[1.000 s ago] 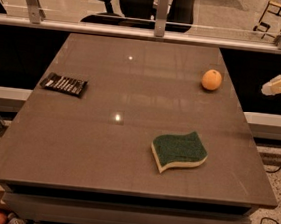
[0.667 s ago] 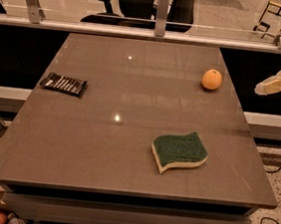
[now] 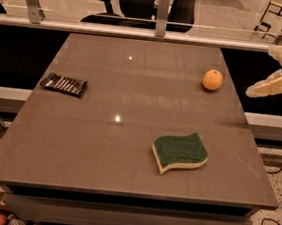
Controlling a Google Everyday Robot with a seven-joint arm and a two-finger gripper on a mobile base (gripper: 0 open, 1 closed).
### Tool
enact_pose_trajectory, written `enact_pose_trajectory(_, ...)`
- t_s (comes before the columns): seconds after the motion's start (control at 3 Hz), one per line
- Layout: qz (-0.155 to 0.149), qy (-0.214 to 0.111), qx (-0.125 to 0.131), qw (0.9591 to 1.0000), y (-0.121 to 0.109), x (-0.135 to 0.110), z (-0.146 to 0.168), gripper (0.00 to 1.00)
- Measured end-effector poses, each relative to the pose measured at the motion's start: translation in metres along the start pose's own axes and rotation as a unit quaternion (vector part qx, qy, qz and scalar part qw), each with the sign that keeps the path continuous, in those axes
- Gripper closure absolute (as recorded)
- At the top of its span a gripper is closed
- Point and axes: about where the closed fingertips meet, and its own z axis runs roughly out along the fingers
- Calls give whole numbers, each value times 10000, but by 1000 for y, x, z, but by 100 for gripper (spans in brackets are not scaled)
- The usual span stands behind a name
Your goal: Move orange near rxbar chocolate
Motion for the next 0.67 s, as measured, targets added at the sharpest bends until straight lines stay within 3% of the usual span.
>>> enact_pose_trajectory(0.67, 63, -383, -285, 9988, -12, 22, 33, 0)
